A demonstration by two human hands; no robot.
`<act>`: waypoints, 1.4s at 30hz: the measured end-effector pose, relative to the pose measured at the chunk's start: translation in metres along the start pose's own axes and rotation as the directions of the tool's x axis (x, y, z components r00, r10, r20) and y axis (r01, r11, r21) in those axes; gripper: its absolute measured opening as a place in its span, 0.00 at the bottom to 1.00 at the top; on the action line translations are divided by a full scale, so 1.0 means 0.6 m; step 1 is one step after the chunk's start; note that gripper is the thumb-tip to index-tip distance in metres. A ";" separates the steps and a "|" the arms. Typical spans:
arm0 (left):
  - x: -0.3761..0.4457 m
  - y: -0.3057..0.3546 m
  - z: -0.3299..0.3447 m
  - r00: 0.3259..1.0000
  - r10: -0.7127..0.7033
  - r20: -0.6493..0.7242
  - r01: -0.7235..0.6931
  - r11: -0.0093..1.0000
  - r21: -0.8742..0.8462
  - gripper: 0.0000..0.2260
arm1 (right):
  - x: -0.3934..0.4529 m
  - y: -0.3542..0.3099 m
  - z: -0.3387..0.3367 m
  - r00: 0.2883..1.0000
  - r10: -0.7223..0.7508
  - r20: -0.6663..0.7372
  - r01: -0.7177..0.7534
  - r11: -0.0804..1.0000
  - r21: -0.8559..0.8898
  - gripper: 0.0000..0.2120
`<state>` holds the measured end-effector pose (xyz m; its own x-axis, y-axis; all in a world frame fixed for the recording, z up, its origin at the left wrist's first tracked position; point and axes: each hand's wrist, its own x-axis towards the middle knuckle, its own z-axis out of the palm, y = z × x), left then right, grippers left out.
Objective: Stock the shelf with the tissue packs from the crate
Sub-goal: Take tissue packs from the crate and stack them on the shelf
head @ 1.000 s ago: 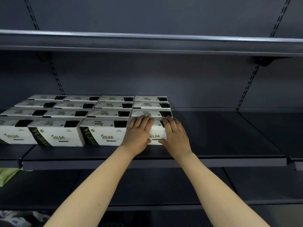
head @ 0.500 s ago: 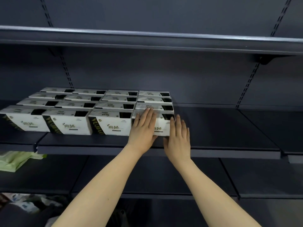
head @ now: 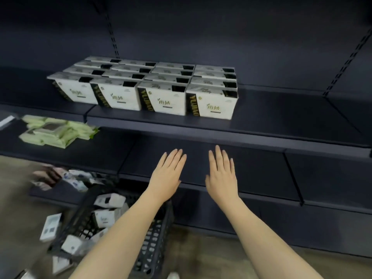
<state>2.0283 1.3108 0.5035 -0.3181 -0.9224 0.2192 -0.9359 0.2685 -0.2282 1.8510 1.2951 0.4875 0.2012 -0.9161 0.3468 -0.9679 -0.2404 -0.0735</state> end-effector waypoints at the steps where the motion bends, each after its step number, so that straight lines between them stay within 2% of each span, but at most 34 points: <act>1: -0.023 -0.003 0.010 1.000 -0.013 0.024 0.013 1.000 0.009 0.42 | -0.015 -0.009 0.009 0.999 -0.010 0.035 0.010 1.000 -0.001 0.41; 7: -0.118 -0.031 0.050 0.969 -0.122 0.215 0.113 0.992 0.053 0.40 | -0.069 -0.059 0.045 0.972 -0.064 0.228 0.068 0.998 -0.007 0.43; 12: -0.164 -0.070 0.077 0.915 -0.130 0.383 0.095 0.990 0.109 0.33 | -0.072 -0.084 0.060 0.902 -0.158 0.401 0.186 0.982 -0.032 0.38; 19: -0.214 -0.153 0.134 0.874 -0.155 0.461 0.141 0.988 0.066 0.30 | -0.061 -0.157 0.098 0.850 -0.164 0.501 0.199 0.980 -0.017 0.36; 25: -0.223 -0.246 0.193 0.894 -0.044 0.446 0.087 0.993 -0.076 0.31 | -0.051 -0.264 0.150 0.797 -0.084 0.599 0.097 0.995 0.010 0.36; 31: -0.240 -0.346 0.226 0.853 0.037 0.520 0.073 0.979 -0.189 0.30 | -0.051 -0.383 0.182 0.767 0.012 0.641 -0.052 0.998 0.044 0.33; 35: -0.270 -0.388 0.244 0.831 0.029 0.556 0.130 0.961 -0.243 0.30 | -0.067 -0.443 0.198 0.736 0.042 0.675 -0.107 0.993 0.056 0.32; 39: -0.314 -0.403 0.264 0.817 -0.034 0.576 0.246 0.923 -0.295 0.30 | -0.083 -0.473 0.207 0.691 0.037 0.722 -0.105 0.993 0.049 0.32; 42: -0.348 -0.404 0.278 0.773 -0.051 0.632 0.299 0.908 -0.292 0.29 | -0.091 -0.480 0.216 0.665 0.026 0.747 -0.097 0.994 0.052 0.32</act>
<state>2.3469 1.3923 0.3548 -0.1018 -0.9024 -0.4186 -0.9896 0.0490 0.1351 2.1384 1.3728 0.3688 0.2216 -0.8547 -0.4695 -0.9736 -0.1671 -0.1553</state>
